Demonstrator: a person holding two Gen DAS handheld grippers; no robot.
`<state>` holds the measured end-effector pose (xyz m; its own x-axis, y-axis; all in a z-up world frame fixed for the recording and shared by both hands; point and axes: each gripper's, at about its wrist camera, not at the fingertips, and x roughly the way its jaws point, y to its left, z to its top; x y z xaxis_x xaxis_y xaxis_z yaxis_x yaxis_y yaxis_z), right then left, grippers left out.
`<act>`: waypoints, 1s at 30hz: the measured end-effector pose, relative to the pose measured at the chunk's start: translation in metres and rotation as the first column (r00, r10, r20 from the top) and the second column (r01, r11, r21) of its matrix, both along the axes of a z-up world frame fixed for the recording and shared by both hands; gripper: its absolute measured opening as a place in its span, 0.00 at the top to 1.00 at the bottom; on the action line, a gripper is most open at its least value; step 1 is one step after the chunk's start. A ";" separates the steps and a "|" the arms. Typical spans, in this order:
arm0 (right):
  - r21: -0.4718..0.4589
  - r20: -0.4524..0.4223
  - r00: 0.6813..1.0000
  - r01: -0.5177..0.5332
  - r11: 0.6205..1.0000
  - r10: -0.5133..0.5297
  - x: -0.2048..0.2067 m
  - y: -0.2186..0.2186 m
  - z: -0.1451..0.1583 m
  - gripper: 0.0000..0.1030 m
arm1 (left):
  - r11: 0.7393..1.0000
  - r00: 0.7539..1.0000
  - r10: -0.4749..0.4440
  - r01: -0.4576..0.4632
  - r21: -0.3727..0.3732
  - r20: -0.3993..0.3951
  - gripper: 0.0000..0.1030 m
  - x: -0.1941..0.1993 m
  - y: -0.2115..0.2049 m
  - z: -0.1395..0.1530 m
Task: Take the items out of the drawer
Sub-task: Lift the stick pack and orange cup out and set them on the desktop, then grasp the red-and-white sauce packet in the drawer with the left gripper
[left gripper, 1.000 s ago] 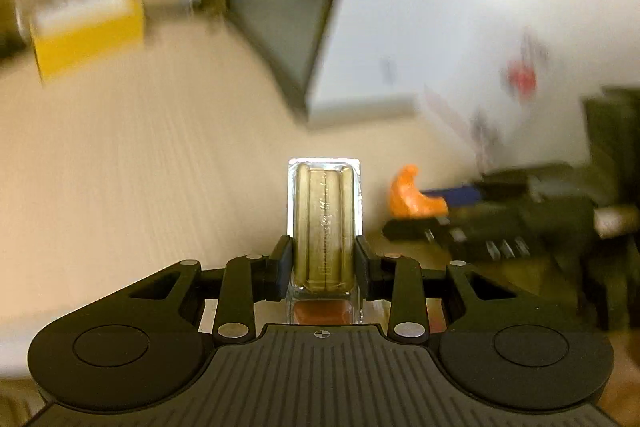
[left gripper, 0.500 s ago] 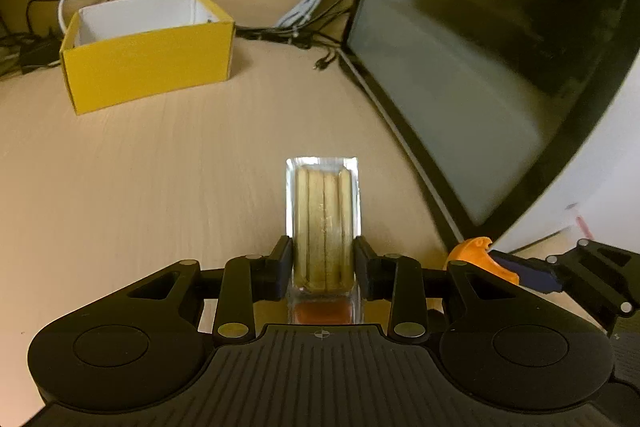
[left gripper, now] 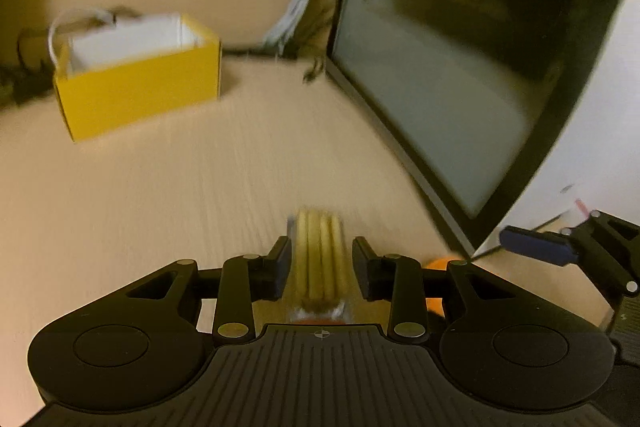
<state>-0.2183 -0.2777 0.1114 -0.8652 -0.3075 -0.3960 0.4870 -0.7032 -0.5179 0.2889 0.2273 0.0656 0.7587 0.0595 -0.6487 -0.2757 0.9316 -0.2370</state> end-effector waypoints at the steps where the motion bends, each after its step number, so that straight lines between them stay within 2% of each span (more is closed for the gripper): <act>1: -0.017 -0.019 1.000 -0.005 1.000 0.005 0.007 0.004 0.004 0.24 | 1.000 1.000 -0.004 0.004 0.015 0.022 0.64 -0.005 -0.002 0.007; 5: -0.103 -0.111 0.994 -0.016 0.995 0.005 0.040 0.028 0.013 0.03 | 0.998 0.996 -0.011 0.006 0.058 0.086 0.65 -0.030 -0.013 0.030; 9: -0.222 -0.224 0.973 0.007 0.975 -0.058 0.070 0.057 0.009 0.00 | 0.998 0.992 -0.040 0.035 0.043 0.123 0.65 -0.056 -0.030 0.041; 11: -0.224 -0.167 0.984 0.026 0.974 -0.065 0.076 0.068 0.008 0.00 | 0.997 0.988 -0.079 0.076 0.026 0.135 0.65 -0.071 -0.041 0.043; 13: -0.193 -0.036 0.998 0.050 0.980 -0.058 0.077 0.079 0.008 0.00 | 0.990 0.982 -0.138 0.138 0.008 0.128 0.65 -0.084 -0.051 0.041; 15: -0.172 0.074 0.995 0.084 0.981 -0.072 0.077 0.090 0.005 0.00 | 0.979 0.974 -0.201 0.202 0.002 0.106 0.65 -0.095 -0.062 0.037; 18: -0.167 0.164 0.979 0.149 0.975 -0.121 0.076 0.108 -0.002 0.01 | 0.956 0.955 -0.293 0.293 0.024 0.043 0.65 -0.108 -0.078 0.025; 23: -0.170 0.255 0.945 0.252 0.953 -0.204 0.062 0.133 -0.016 0.03 | 0.917 0.914 -0.391 0.397 0.039 -0.109 0.65 -0.118 -0.099 -0.004; 26: -0.172 0.296 0.926 0.293 0.941 -0.234 0.055 0.142 -0.024 0.03 | 0.907 0.885 -0.406 0.420 0.013 -0.229 0.65 -0.117 -0.105 -0.028; 30: -0.115 0.303 0.911 0.327 0.938 -0.280 0.054 0.152 -0.030 0.03 | 0.902 0.851 -0.417 0.431 -0.029 -0.320 0.65 -0.120 -0.108 -0.050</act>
<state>-0.1642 -0.1254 0.0818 -0.7886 -0.1266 -0.6017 0.3445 -0.9015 -0.2618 0.1686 0.1191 0.0153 0.4757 -0.1892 -0.8590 0.0960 0.9819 -0.1631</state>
